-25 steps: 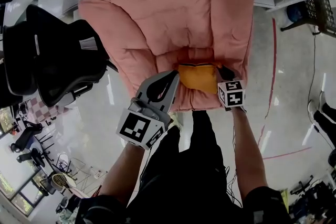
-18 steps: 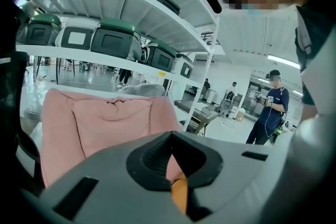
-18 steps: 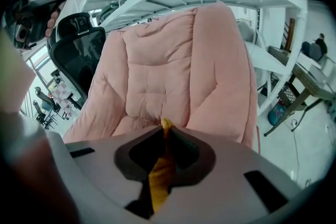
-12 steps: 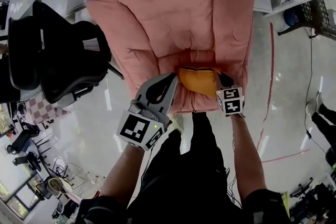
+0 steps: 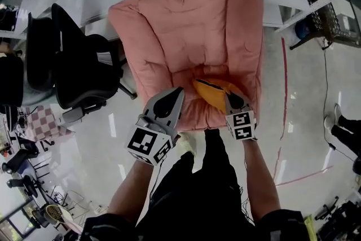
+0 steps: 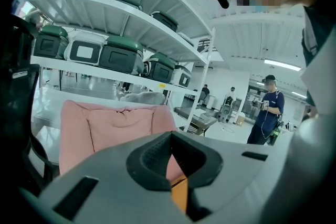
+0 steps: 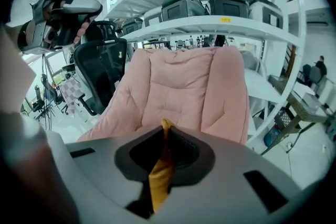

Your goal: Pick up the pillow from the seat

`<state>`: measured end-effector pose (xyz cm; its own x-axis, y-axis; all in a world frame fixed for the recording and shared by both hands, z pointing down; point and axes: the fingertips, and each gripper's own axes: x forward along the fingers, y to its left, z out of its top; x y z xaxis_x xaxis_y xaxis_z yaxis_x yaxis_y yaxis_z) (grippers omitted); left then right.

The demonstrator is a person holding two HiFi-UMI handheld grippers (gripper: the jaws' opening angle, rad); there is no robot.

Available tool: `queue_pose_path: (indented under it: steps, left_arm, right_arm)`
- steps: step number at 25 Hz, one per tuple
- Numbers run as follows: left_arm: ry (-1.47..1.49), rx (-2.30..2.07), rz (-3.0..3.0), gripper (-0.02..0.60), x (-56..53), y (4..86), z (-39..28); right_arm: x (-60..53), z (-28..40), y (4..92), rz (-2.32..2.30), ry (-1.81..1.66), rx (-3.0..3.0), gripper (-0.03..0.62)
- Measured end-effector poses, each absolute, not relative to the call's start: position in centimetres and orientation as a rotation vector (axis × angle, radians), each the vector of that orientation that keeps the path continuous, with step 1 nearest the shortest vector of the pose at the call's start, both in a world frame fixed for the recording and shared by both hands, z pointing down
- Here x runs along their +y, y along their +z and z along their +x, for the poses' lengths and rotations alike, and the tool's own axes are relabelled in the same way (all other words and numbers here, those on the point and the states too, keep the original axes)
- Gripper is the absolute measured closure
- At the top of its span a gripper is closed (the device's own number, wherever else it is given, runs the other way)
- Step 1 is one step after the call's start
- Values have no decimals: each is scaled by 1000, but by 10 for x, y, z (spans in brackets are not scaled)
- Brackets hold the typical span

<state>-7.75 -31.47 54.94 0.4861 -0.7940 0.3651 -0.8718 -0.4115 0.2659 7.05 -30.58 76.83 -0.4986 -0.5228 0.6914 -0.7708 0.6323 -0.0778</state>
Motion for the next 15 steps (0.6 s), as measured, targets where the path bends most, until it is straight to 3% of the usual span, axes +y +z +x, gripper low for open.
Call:
queue_pose_path:
  steps: [15]
  left_arm:
    - [117, -1497, 2276, 577, -288, 462, -118]
  right_arm:
    - [-327, 58, 557, 1195, 252, -2347, 566]
